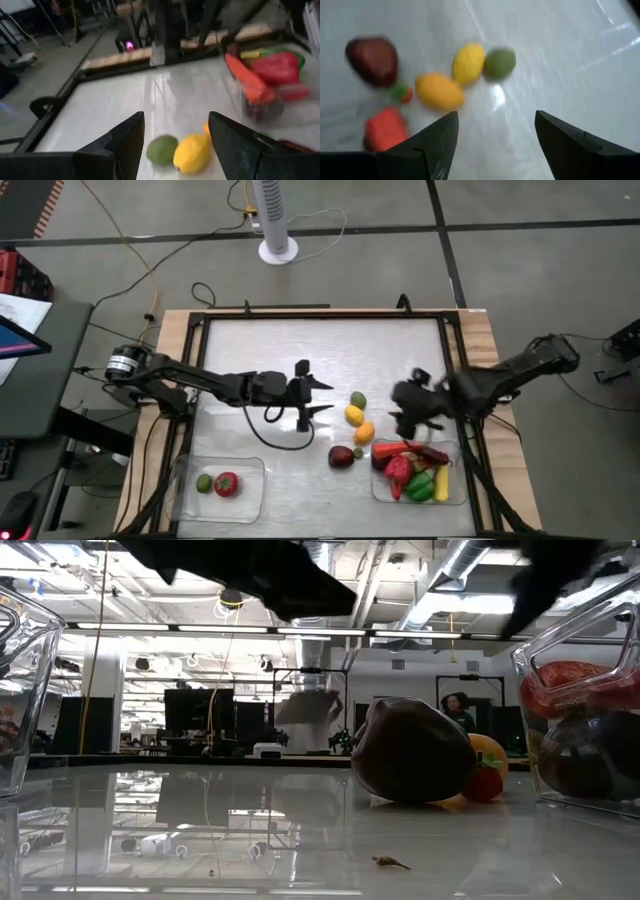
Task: Sort produce into baskets
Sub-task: Put the lime into the left transparent bin
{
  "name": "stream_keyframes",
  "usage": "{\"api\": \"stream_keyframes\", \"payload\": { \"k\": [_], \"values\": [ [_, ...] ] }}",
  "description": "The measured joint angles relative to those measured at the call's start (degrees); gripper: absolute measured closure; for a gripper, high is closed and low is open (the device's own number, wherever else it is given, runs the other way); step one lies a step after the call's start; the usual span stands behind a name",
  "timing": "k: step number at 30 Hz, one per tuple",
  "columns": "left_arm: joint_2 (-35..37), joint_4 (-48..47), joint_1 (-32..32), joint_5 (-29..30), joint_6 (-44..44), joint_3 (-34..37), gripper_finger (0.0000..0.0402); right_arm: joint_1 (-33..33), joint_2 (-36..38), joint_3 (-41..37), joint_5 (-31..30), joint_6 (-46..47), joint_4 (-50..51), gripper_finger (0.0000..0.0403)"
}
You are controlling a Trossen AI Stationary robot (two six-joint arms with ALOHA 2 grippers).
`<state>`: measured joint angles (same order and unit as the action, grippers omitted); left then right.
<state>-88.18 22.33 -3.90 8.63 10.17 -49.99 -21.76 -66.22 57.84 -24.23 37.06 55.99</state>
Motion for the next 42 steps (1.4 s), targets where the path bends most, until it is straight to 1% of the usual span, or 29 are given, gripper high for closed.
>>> {"api": "stream_keyframes", "payload": {
  "k": [3, 7, 10, 12, 14, 18, 23, 30, 34, 38, 42],
  "values": [
    [1.7, -0.1, -0.2, 1.0, -1.4, 0.7, 0.0194, 8.2, -2.6, 0.0, 4.7, -9.7, -8.8, 0.0112],
    [1.4, -1.2, -0.7, 1.4, -3.0, 0.7, 0.0194, 15.3, -7.7, 0.0, 10.7, -19.0, -17.9, 0.0112],
    [0.8, -1.9, -1.8, 2.3, -3.4, 0.7, 0.0194, 17.5, -13.3, 0.0, 14.6, -22.8, -23.1, 0.0112],
    [0.8, -1.3, -2.9, 3.2, -3.3, 1.5, 0.0194, 17.9, -17.7, 0.0, 15.2, -25.4, -25.4, 0.0112],
    [0.8, 1.0, -4.0, 5.4, -3.1, 3.2, 0.0194, 17.8, -21.2, 0.0, 15.2, -27.0, -26.0, 0.0112],
    [0.9, 5.4, -6.1, 9.7, -2.8, 7.7, 0.0194, 19.5, -26.0, 0.0, 15.4, -27.9, -26.2, 0.0112],
    [0.9, 5.8, -7.8, 13.4, -4.7, 10.6, 0.0194, 22.6, -26.9, 0.0, 16.8, -27.9, -27.9, 0.0112],
    [0.9, 5.4, -8.6, 13.8, -4.8, 10.8, 0.0194, 24.6, -26.4, -0.1, 18.1, -26.6, -26.6, 0.0112],
    [0.9, 4.2, -9.1, 14.8, -4.8, 10.8, 0.0194, 25.0, -26.8, -2.3, 18.4, -26.4, -27.4, 0.0112],
    [0.9, 3.6, -9.0, 15.2, -5.2, 10.8, 0.0194, 25.8, -26.8, -5.3, 18.8, -25.1, -31.9, 0.0112],
    [0.9, 3.6, -9.0, 15.2, -5.2, 10.8, 0.0194, 26.4, -26.8, -6.4, 19.4, -25.1, -33.0, 0.0112]
  ]
}}
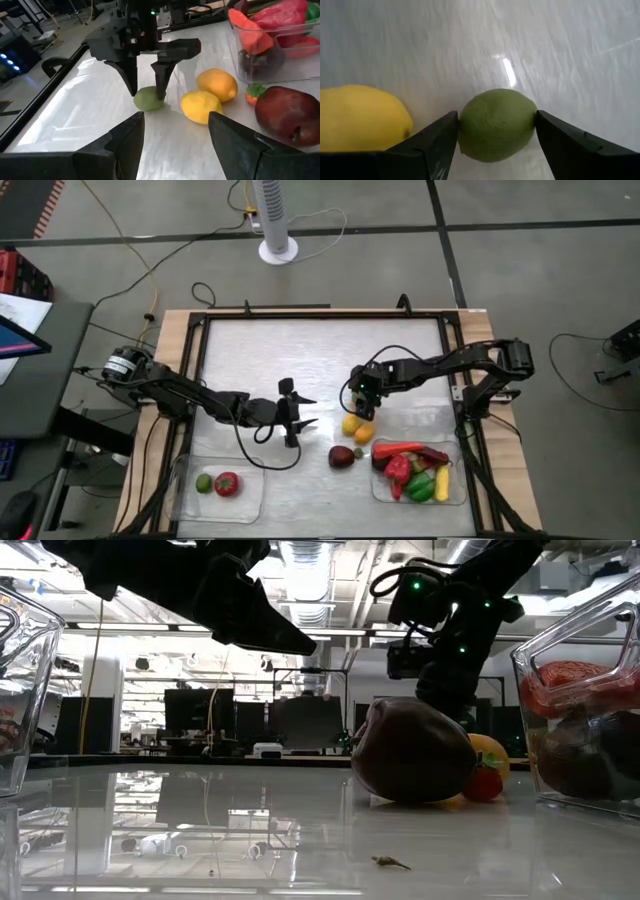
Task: Sort produce into baskets
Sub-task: Put the lime into the left transparent bin
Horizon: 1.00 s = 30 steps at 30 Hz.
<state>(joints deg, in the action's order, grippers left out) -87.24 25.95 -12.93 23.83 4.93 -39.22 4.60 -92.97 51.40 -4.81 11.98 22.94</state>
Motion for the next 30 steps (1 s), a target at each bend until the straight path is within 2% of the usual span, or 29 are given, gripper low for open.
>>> {"api": "stream_keyframes", "payload": {
  "k": [10, 22, 30],
  "values": [
    [0.0, 0.1, 0.0, 0.0, -0.2, 0.0, 0.0194, 0.4, 0.0, -0.3, 0.5, -1.7, 0.0, 0.0118],
    [0.0, 0.0, 0.0, 0.0, 0.1, 0.0, 0.0194, -1.2, 0.1, -0.3, -0.4, -3.0, 0.4, 0.0211],
    [0.0, 0.0, 0.0, 0.0, 0.0, 0.0, 0.0194, -2.1, 3.2, 3.0, -0.7, -3.2, 7.1, 0.0218]
  ]
}}
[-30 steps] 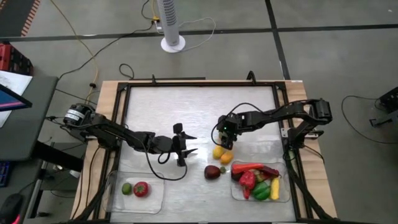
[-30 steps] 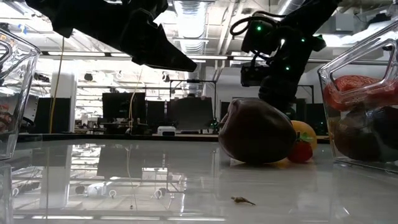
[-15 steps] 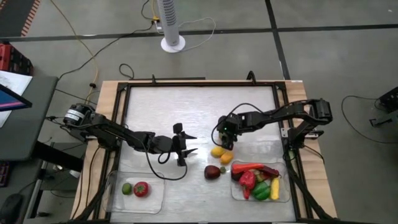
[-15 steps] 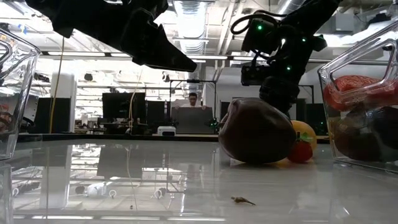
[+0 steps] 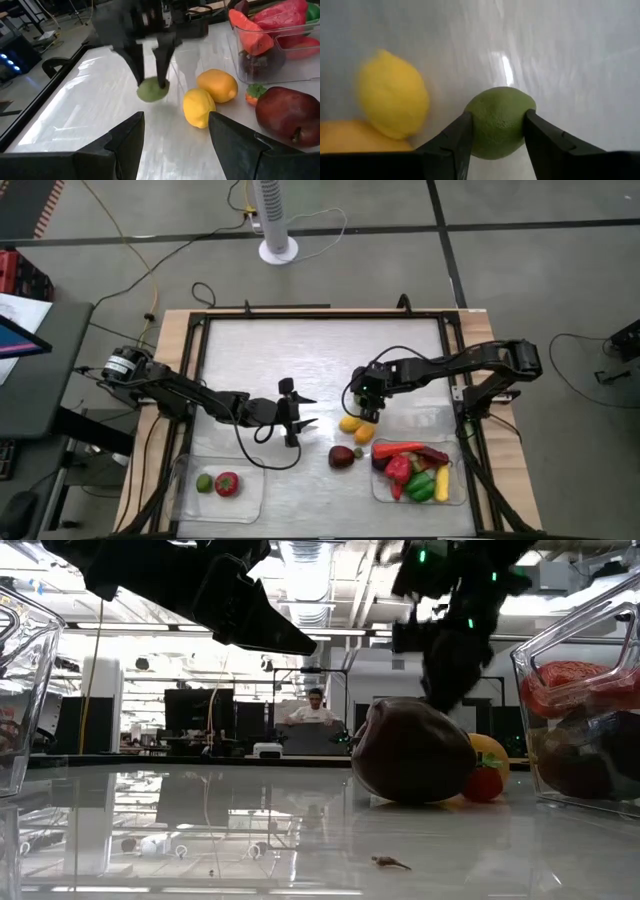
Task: Sort produce into baskets
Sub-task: Put the lime into the left transparent bin
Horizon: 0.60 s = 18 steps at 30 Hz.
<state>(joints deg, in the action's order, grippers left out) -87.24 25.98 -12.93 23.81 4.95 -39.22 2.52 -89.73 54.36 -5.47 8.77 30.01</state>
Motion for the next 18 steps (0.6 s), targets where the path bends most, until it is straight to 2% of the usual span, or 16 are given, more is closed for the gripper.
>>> {"api": "stream_keyframes", "payload": {
  "k": [8, 18],
  "values": [
    [0.0, 0.0, 0.0, 0.0, 0.0, 0.0, 0.0194, -3.3, 5.9, 3.2, -0.3, 0.3, 2.2, 0.0219],
    [0.0, 0.0, 0.0, -0.9, -0.3, 0.0, 0.0194, -7.4, 9.3, 3.4, -0.5, 1.9, -2.4, 0.0219]
  ]
}}
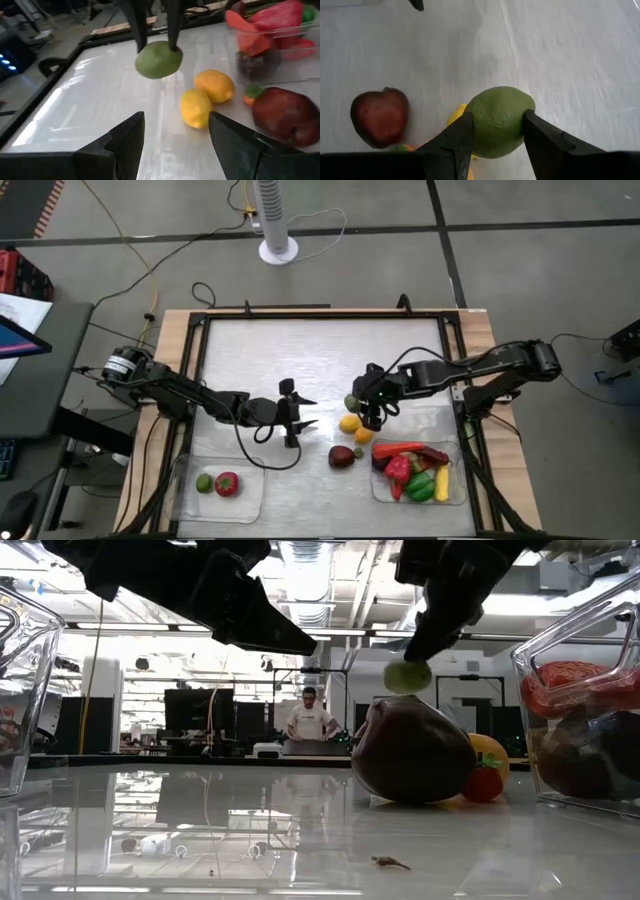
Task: Sort produce into baskets
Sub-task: Put the lime into the left transparent bin
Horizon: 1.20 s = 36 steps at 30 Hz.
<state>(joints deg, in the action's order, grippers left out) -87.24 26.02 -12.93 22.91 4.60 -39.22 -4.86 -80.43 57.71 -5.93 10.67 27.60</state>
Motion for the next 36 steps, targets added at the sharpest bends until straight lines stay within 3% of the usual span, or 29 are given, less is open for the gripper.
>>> {"api": "stream_keyframes", "payload": {
  "k": [5, 10, 19, 24, 31, 36],
  "values": [
    [0.0, 0.7, 0.0, -6.0, -3.3, 0.0, 0.0194, -2.2, -0.4, 0.0, 0.0, 0.0, -3.3, 0.0219],
    [0.0, 1.6, 0.3, -6.6, -11.9, 0.0, 0.0188, -3.9, -0.4, 0.0, 0.0, -1.5, -8.7, 0.0219],
    [0.0, 7.1, 5.0, -16.2, -24.4, 0.0, 0.0131, -6.0, -0.4, 0.0, -0.6, -9.3, -18.2, 0.0219],
    [0.0, 8.3, 6.6, -19.4, -30.3, 0.0, 0.0101, -6.8, -0.4, 0.0, -4.2, -12.9, -19.5, 0.0219],
    [0.0, 11.9, 7.7, -19.7, -32.8, 0.0, 0.0087, -6.8, -0.4, 0.0, -4.5, -15.4, -22.1, 0.0219],
    [0.0, 14.7, 8.2, -19.6, -33.2, 0.0, 0.0099, -6.8, -0.4, 0.0, -4.5, -17.4, -24.1, 0.0219]
  ]
}}
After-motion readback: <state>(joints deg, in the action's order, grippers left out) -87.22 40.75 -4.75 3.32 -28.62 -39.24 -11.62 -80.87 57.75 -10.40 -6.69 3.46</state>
